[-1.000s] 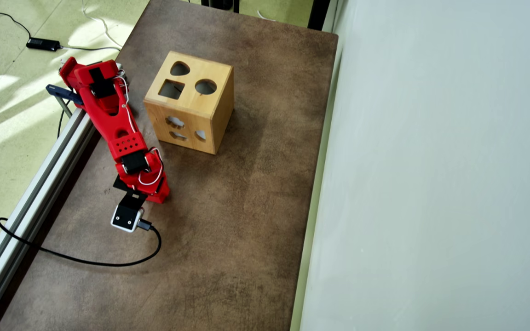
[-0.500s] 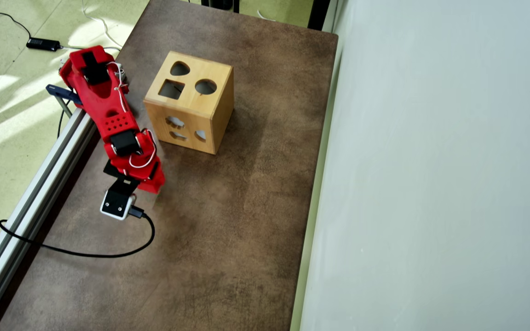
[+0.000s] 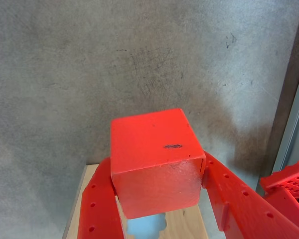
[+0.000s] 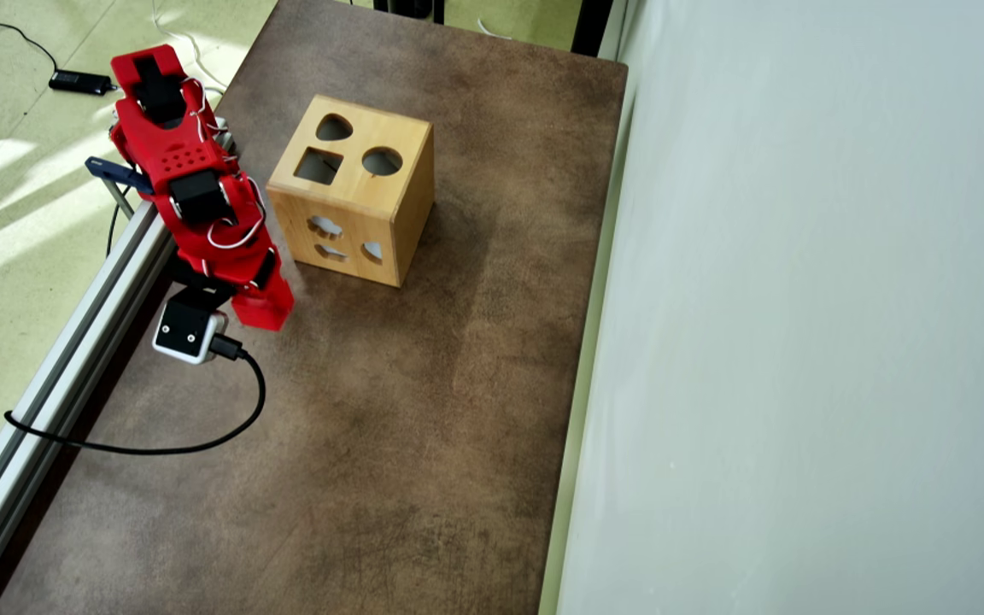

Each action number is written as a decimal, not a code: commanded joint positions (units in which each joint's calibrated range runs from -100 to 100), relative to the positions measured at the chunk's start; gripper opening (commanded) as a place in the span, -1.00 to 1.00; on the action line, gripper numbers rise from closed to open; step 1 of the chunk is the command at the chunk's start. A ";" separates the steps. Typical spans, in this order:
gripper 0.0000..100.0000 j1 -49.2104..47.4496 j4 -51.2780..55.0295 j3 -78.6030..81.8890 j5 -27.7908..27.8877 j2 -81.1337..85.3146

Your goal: Pick and place the red cube on the square hole

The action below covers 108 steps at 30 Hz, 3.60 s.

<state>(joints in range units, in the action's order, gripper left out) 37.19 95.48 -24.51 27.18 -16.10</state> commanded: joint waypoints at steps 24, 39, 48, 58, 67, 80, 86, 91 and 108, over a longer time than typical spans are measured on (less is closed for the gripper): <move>-0.96 -0.79 2.43 -1.51 -7.13 23.11; -0.96 -13.34 2.51 -1.34 -15.29 27.69; -0.96 -22.63 2.51 1.88 -19.34 28.20; -0.96 -29.91 2.51 13.07 -23.39 34.23; -0.96 -33.55 2.51 21.65 -25.64 39.24; -0.96 -33.92 2.51 28.54 -25.89 40.86; -0.96 -34.00 2.27 29.17 -25.64 40.86; -0.96 -34.07 2.27 29.17 -25.54 40.86; -0.96 -37.19 2.35 31.85 -24.08 42.22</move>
<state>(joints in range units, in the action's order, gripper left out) 2.05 97.34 7.81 2.66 22.20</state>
